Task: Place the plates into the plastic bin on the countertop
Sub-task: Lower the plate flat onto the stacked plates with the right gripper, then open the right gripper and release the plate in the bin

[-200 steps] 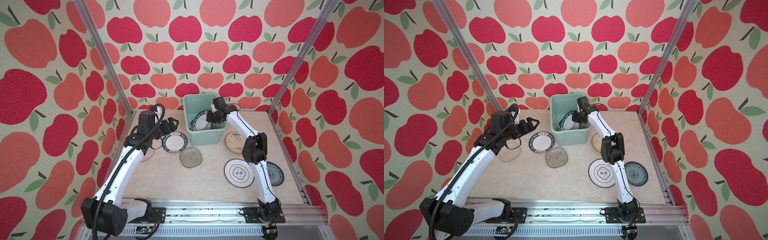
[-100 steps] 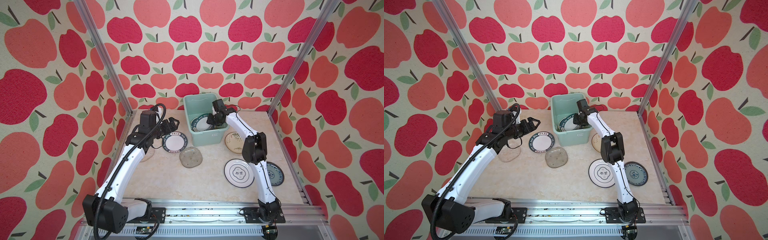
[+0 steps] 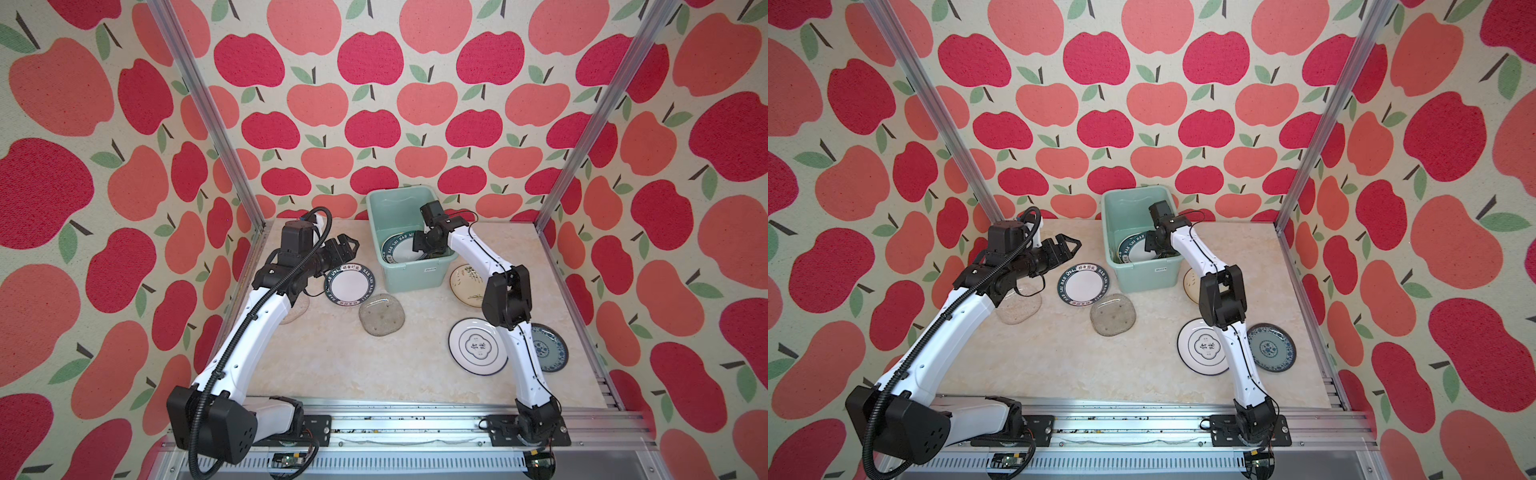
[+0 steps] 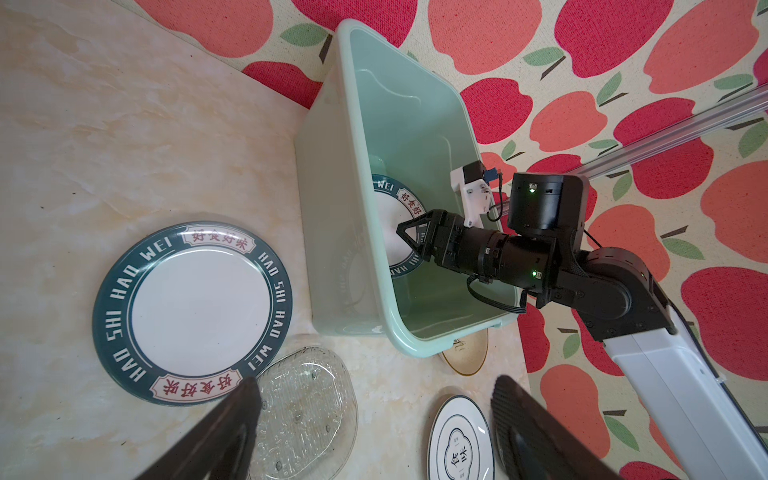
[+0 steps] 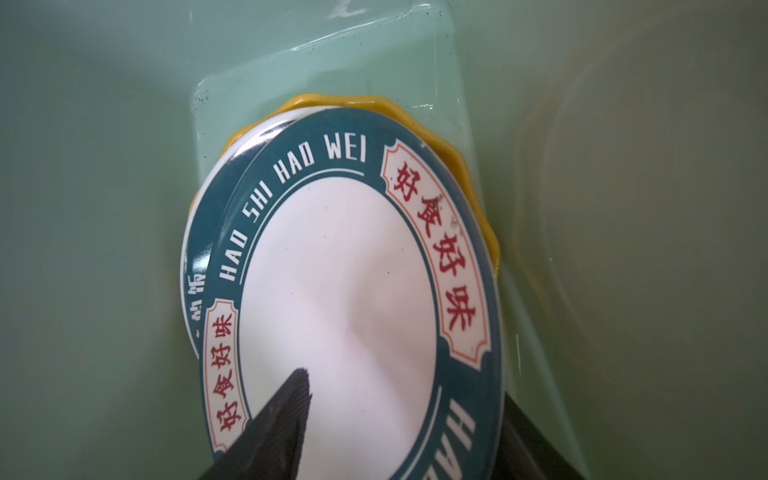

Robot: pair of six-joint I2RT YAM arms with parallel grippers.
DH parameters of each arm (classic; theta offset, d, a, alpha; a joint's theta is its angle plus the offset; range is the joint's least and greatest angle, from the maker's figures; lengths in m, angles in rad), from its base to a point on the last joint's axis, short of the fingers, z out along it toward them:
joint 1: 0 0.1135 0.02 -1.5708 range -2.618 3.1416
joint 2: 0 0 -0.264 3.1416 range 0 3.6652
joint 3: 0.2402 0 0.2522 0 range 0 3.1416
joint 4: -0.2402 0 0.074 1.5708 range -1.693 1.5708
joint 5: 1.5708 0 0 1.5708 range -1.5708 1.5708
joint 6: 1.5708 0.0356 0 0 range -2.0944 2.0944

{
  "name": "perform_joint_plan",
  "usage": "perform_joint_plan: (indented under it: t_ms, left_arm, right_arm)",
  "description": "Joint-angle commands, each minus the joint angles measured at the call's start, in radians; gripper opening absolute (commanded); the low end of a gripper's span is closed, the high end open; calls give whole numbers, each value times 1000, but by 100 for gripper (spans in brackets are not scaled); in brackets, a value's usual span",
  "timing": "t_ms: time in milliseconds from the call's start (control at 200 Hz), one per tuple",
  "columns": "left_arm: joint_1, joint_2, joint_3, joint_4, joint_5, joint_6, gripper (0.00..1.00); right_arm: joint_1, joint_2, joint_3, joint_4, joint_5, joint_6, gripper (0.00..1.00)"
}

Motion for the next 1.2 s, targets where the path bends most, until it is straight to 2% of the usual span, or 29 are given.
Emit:
perform_joint_plan:
  t_ms: [0,275,1196]
  left_arm:
    - [3,4,-6,26,-6,-12,89]
    - [16,-13,-18,28,-6,-13,89]
    - [110,-23,-79,52,20,-20,89]
  right_arm:
    - [15,23,51,-40,54,-46,67]
    - [28,32,69,-48,88,-74,73]
    - [56,48,117,-36,185,-171,79]
